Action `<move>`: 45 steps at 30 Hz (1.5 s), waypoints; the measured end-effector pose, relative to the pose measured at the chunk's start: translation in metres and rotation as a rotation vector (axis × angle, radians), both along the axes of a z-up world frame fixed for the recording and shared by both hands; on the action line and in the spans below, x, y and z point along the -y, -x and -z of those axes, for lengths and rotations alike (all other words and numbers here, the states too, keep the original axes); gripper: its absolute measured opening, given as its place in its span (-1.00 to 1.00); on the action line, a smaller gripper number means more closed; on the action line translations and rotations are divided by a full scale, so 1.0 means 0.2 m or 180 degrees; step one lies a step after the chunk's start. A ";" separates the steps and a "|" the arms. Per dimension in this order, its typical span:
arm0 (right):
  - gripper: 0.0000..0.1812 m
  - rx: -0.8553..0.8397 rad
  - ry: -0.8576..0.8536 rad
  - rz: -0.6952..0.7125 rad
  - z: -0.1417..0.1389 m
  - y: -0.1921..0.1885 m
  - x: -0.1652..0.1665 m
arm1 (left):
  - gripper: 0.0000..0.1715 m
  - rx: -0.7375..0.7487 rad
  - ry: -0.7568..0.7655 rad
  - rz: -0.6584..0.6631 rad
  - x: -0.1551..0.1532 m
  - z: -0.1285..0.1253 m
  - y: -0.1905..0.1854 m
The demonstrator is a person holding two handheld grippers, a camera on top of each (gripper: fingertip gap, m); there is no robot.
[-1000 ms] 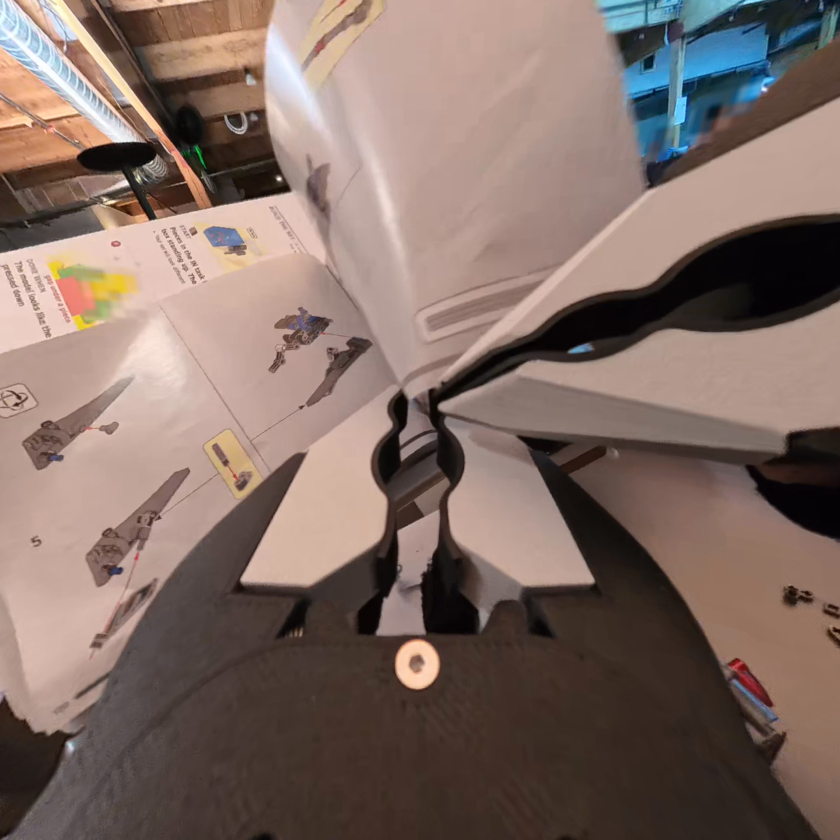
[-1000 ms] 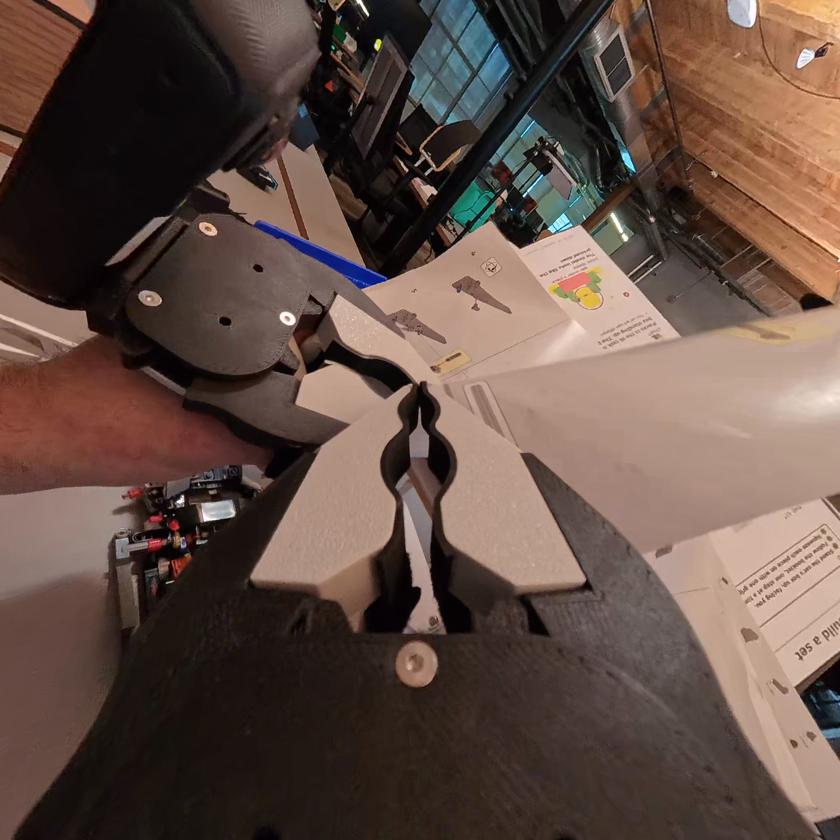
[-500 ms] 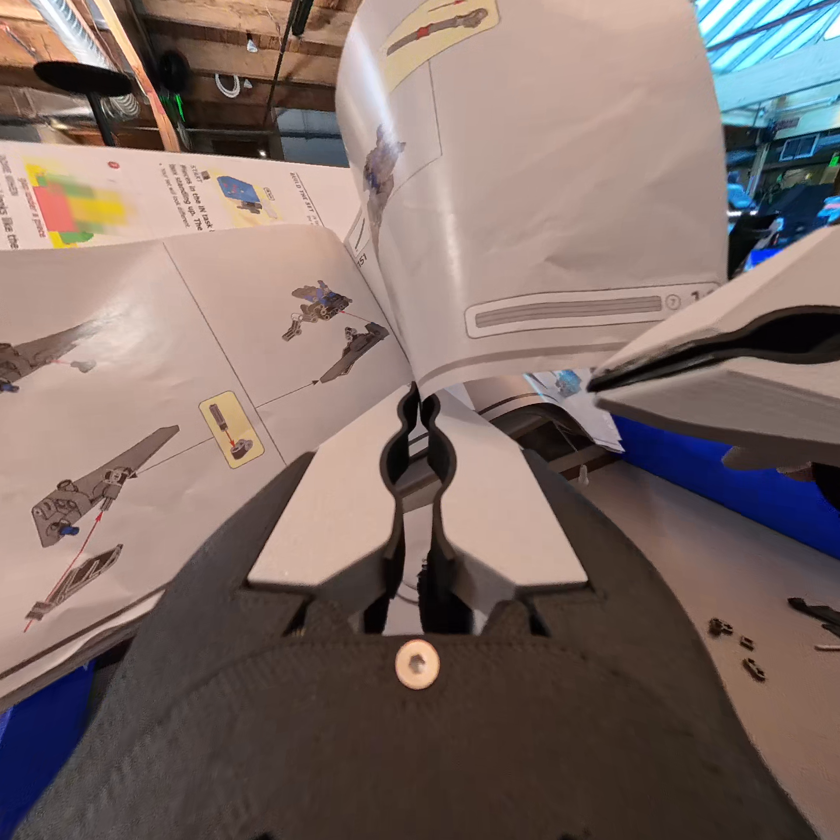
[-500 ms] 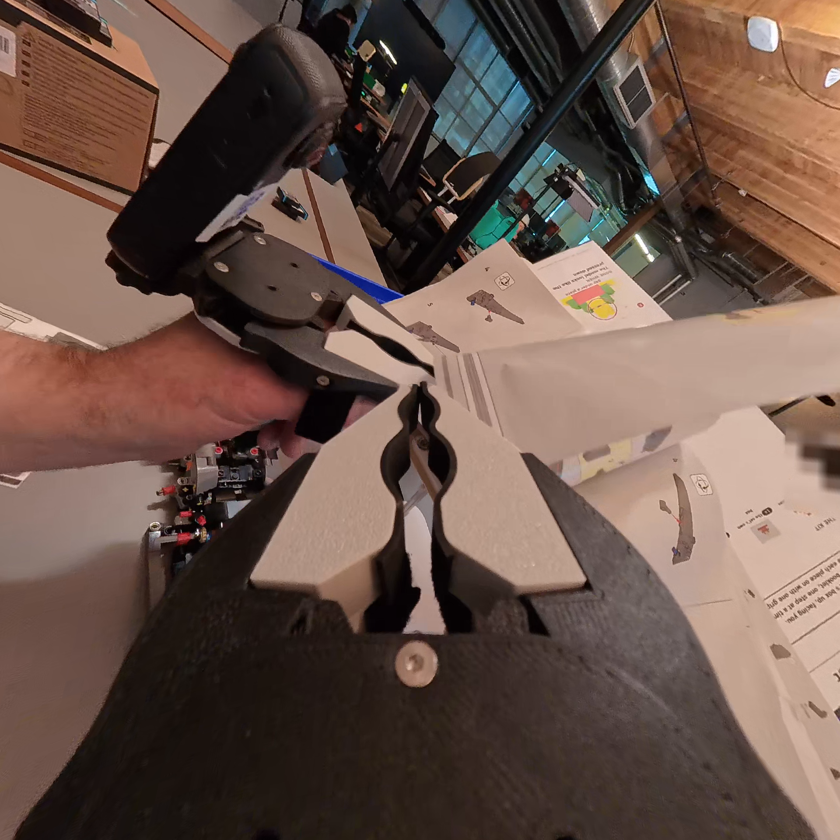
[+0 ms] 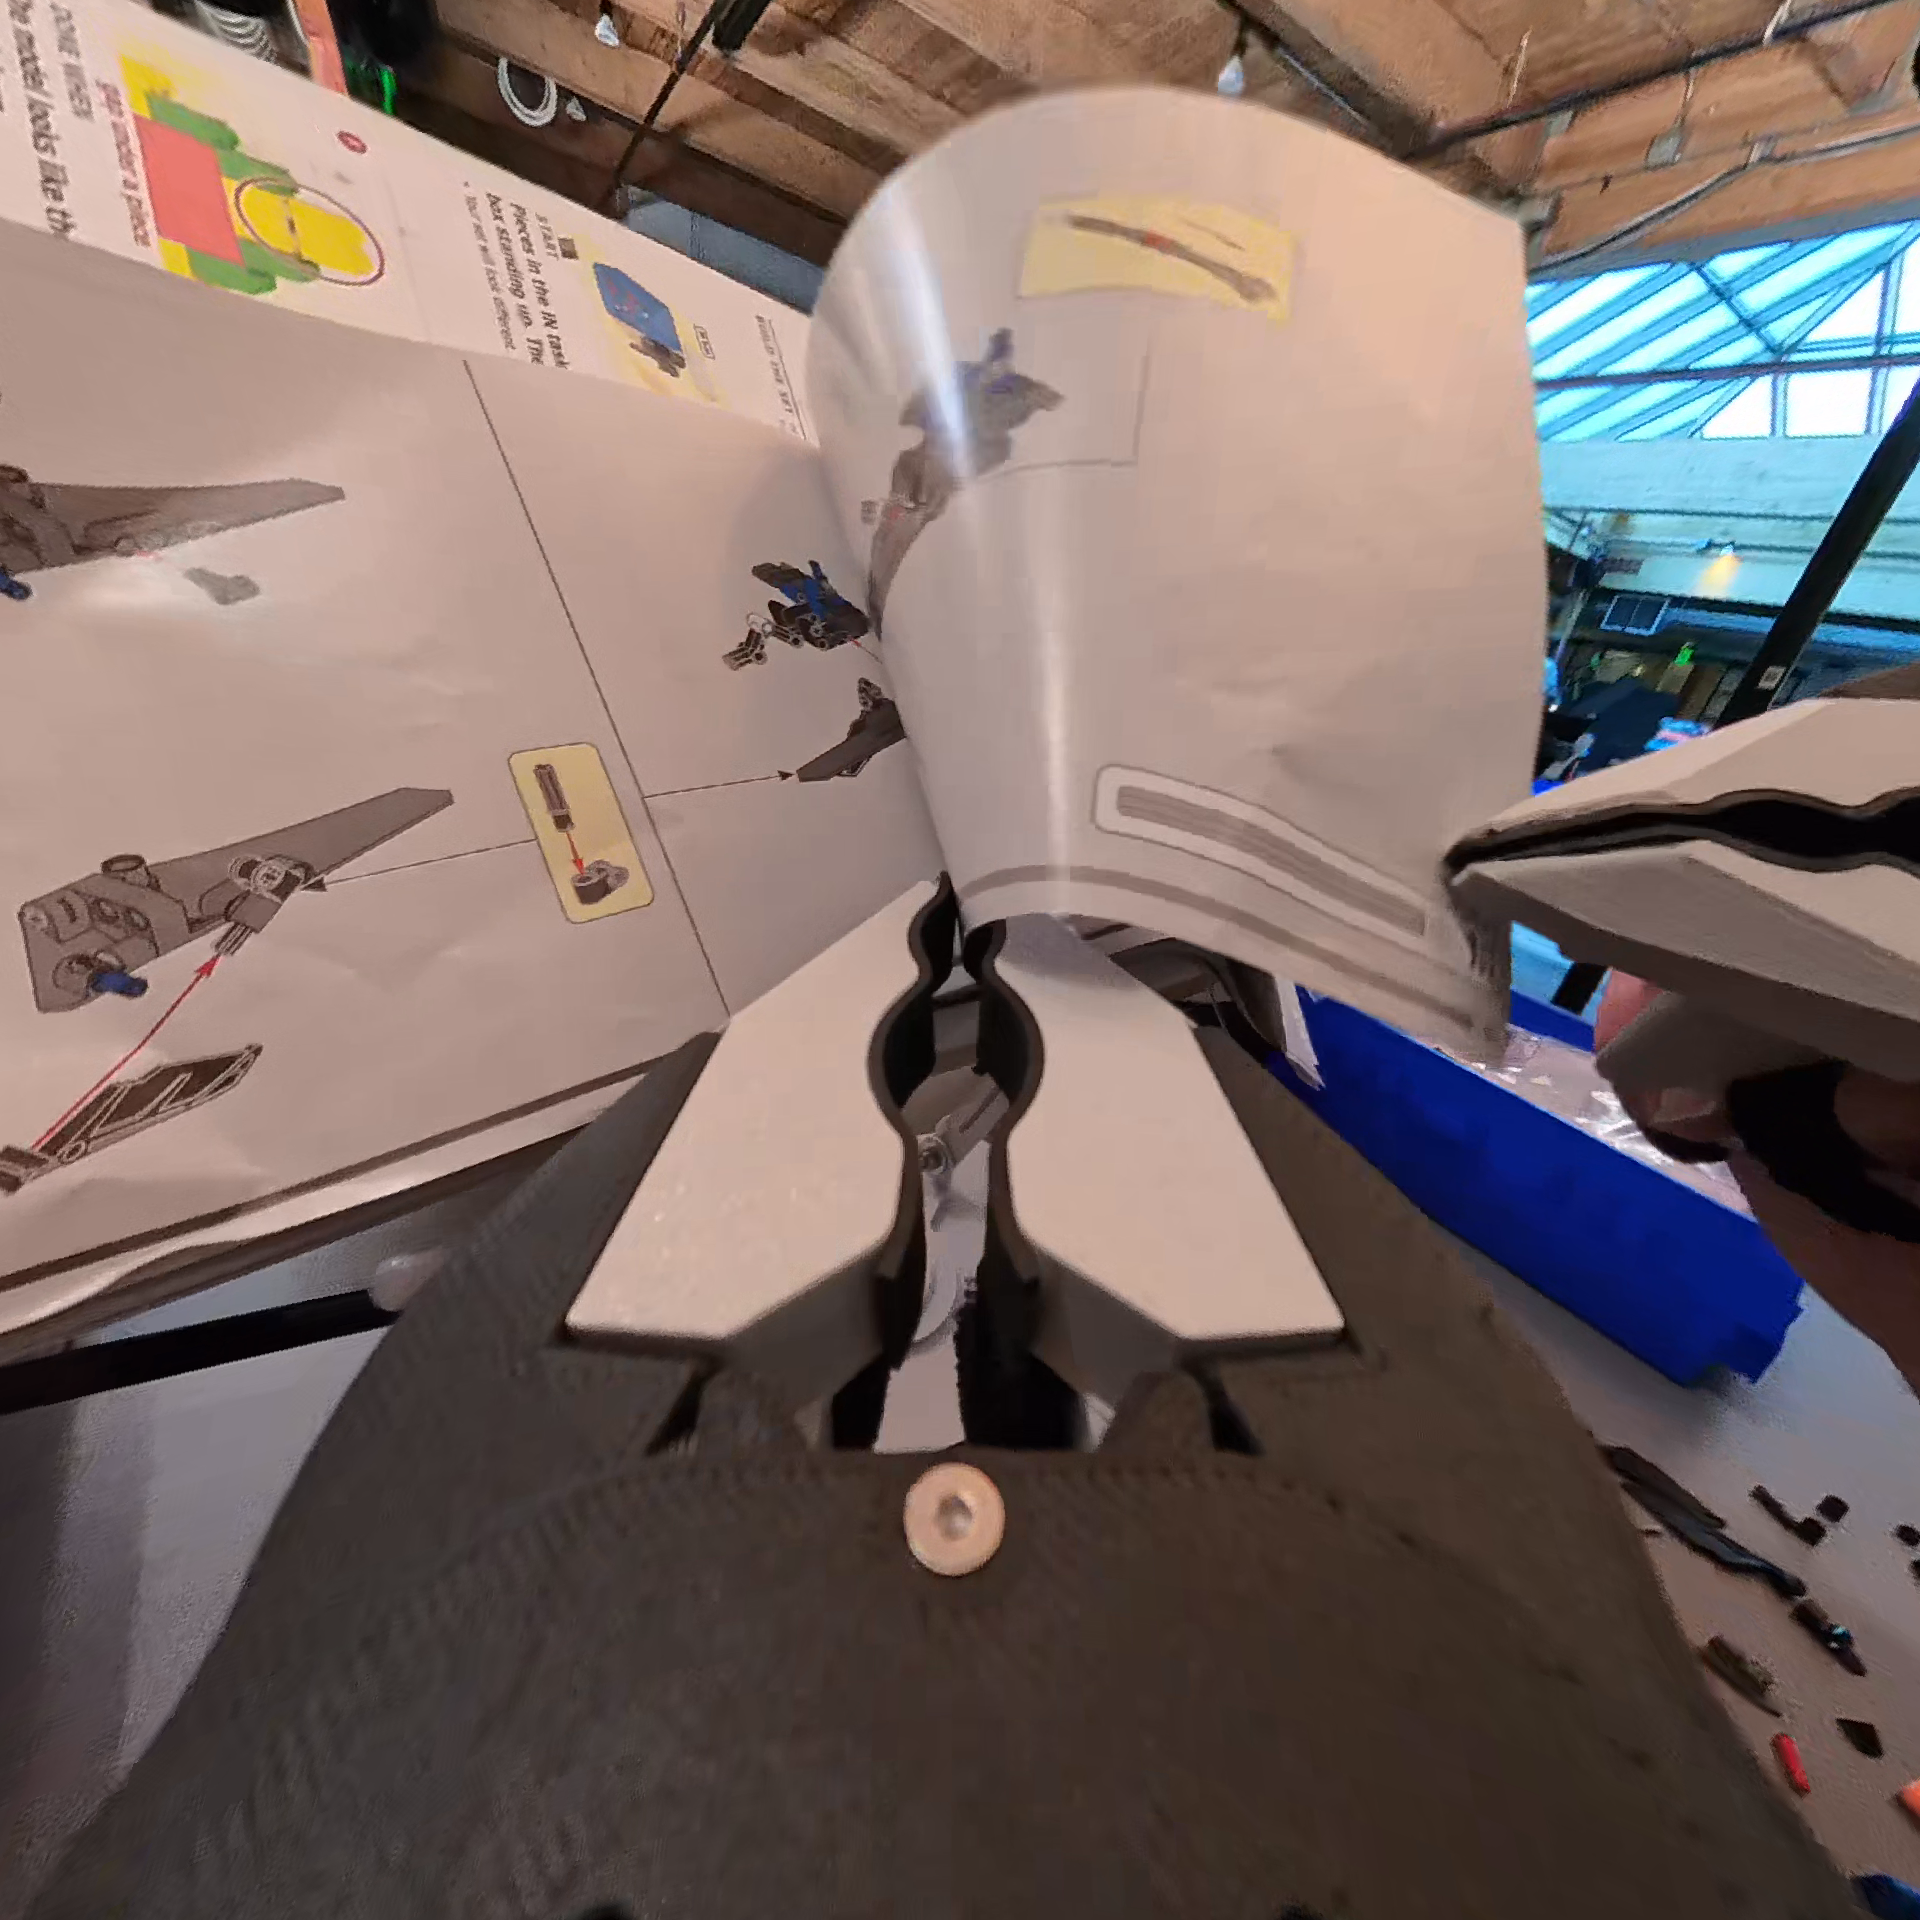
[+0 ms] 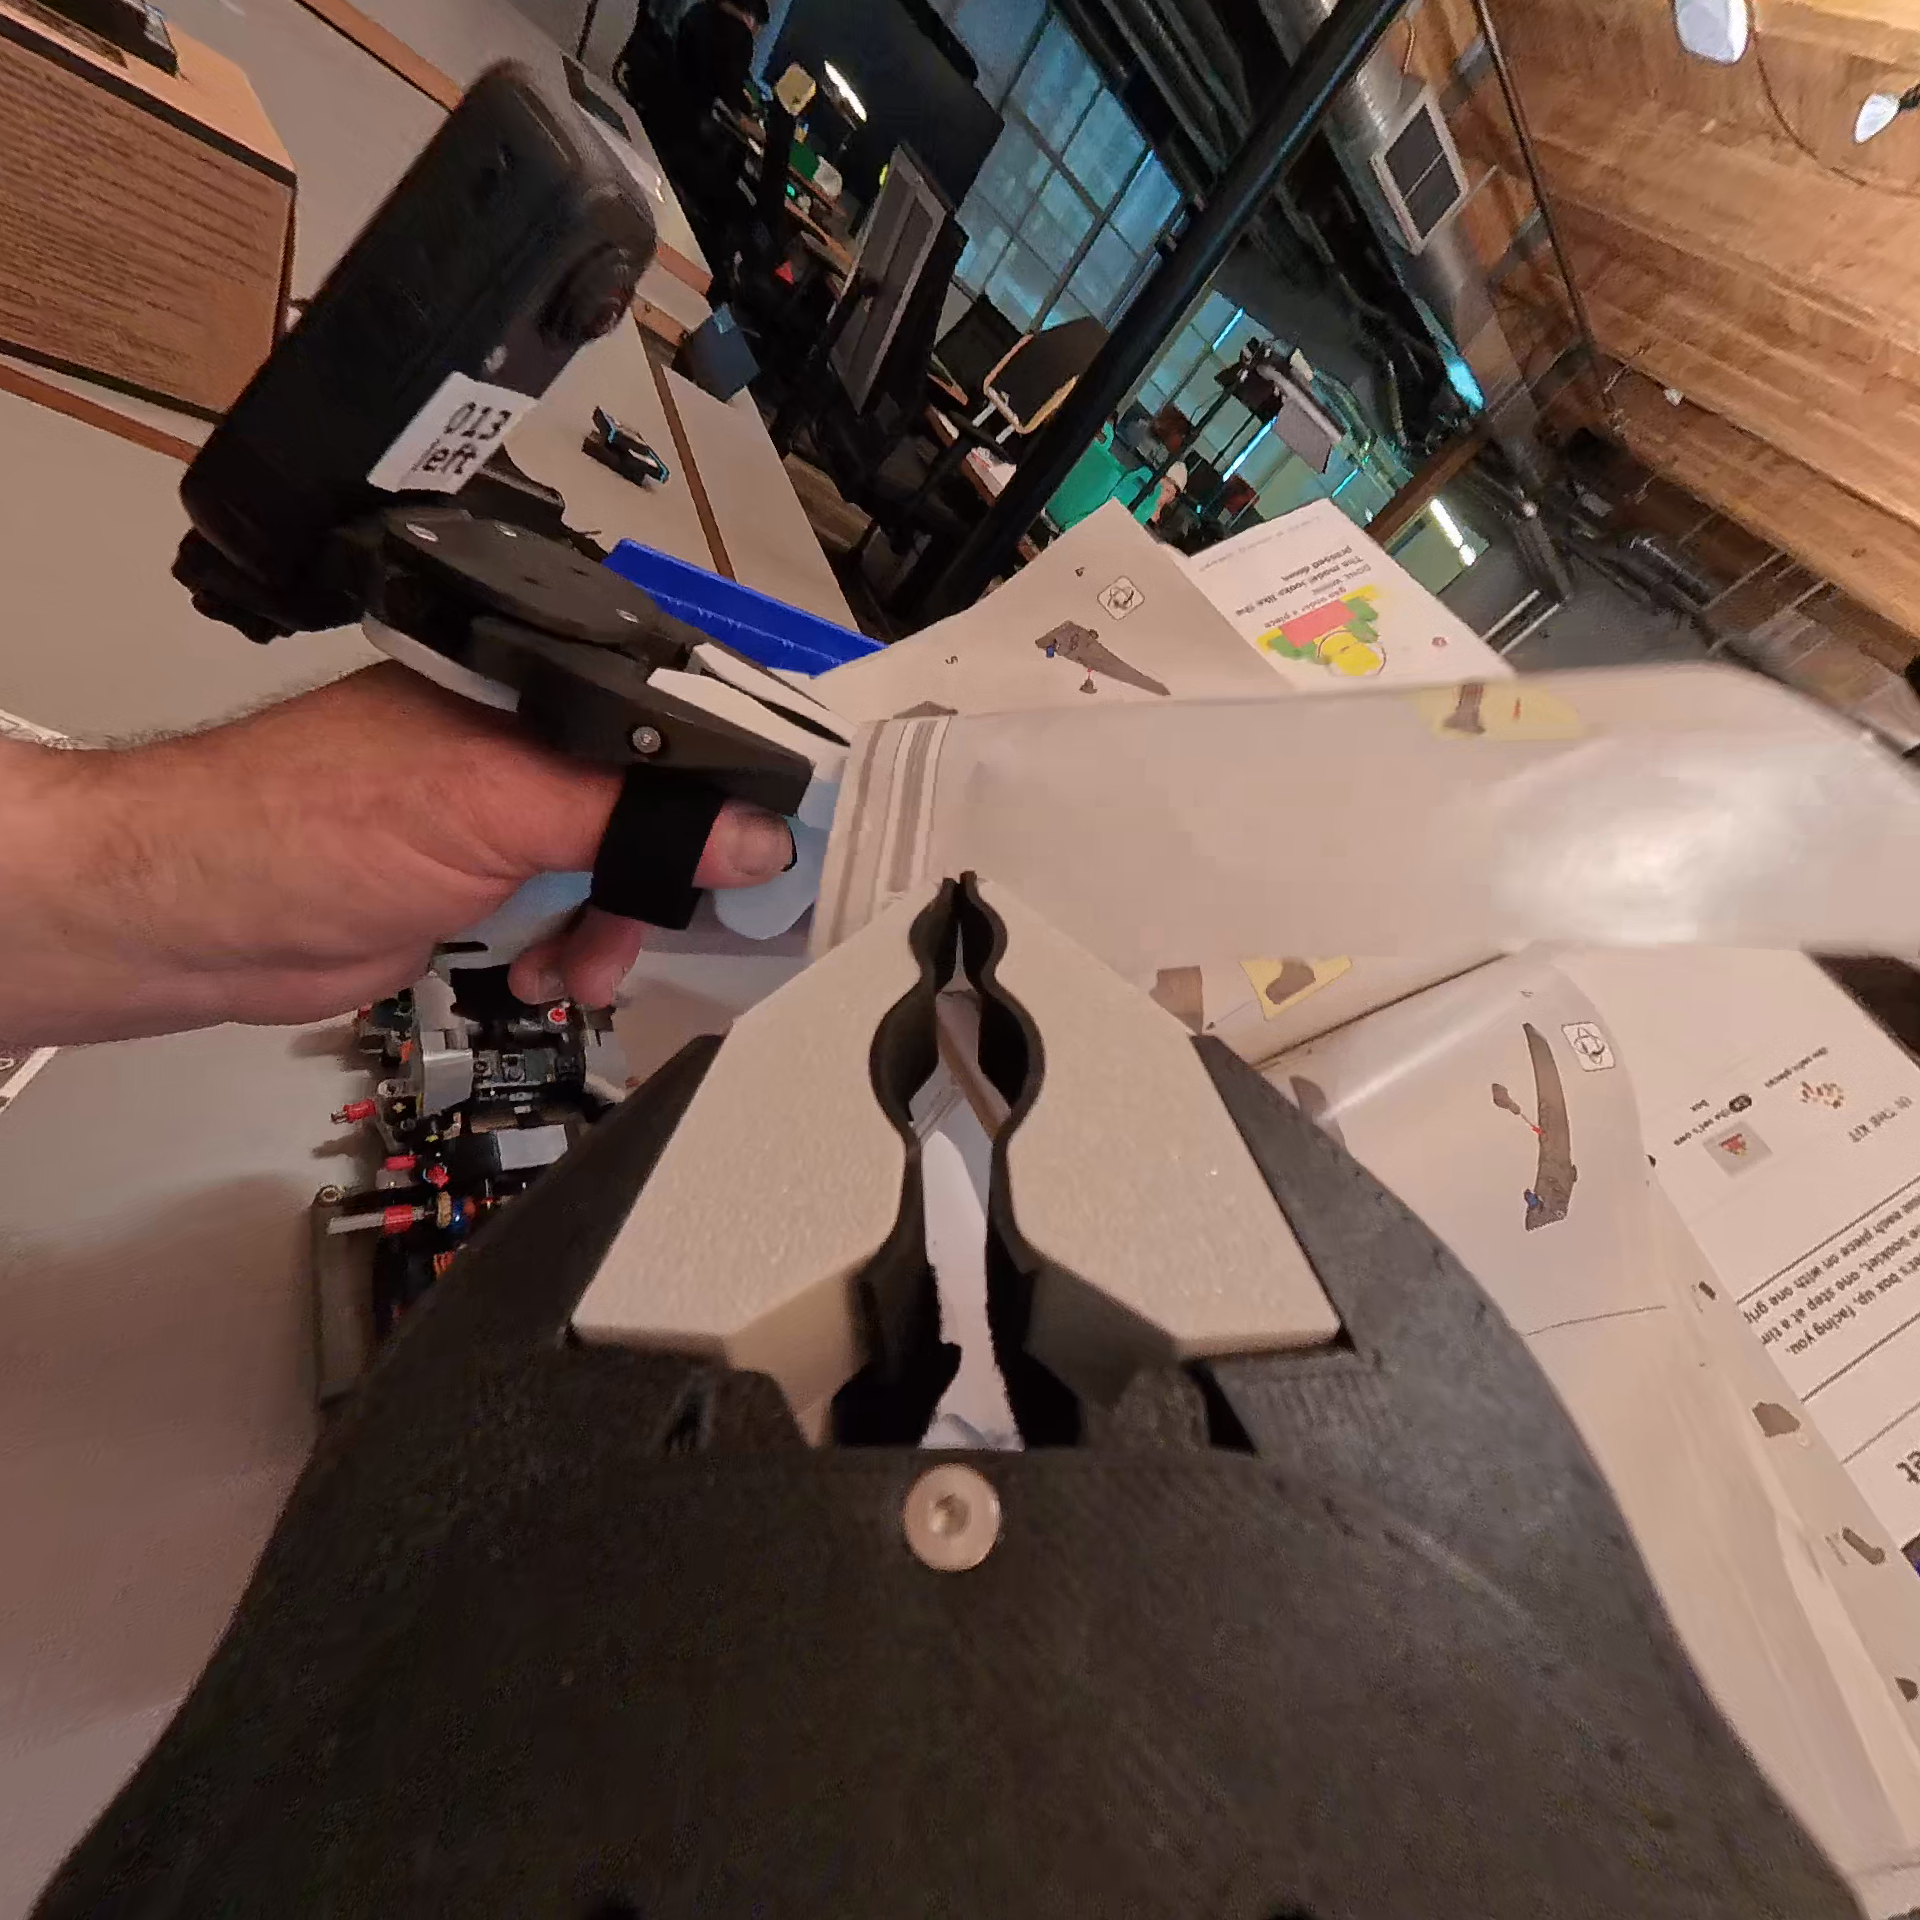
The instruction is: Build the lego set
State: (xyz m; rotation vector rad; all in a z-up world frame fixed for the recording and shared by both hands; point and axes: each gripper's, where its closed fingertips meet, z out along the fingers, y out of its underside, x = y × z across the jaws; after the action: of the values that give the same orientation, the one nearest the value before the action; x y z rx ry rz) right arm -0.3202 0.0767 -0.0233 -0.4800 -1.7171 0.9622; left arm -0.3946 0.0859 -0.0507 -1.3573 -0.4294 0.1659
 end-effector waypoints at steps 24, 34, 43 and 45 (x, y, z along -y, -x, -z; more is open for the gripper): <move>-1.00 0.0080 0.0237 0.0497 0.00 -0.33 -0.22 | -1.00 0.0234 -0.0107 0.0264 0.04 -0.03 0.03; -1.00 -0.0026 0.0252 0.1174 -0.15 -0.78 -0.55 | -1.00 0.0213 -0.0135 0.0270 0.08 -0.09 0.03; -0.91 0.0592 0.0570 0.1805 0.05 -1.12 -0.88 | -1.00 0.0135 -0.0178 0.0230 0.09 -0.13 0.02; -0.89 0.0798 0.0685 0.1809 0.17 -1.14 -0.89 | -1.00 0.0073 -0.0163 0.0242 0.08 -0.14 -0.01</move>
State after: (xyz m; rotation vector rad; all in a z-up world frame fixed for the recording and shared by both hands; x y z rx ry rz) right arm -0.0923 0.2547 -0.0575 -1.1988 -1.5625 0.6880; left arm -0.3933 0.0696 -0.0233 -1.3242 -0.3981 0.0762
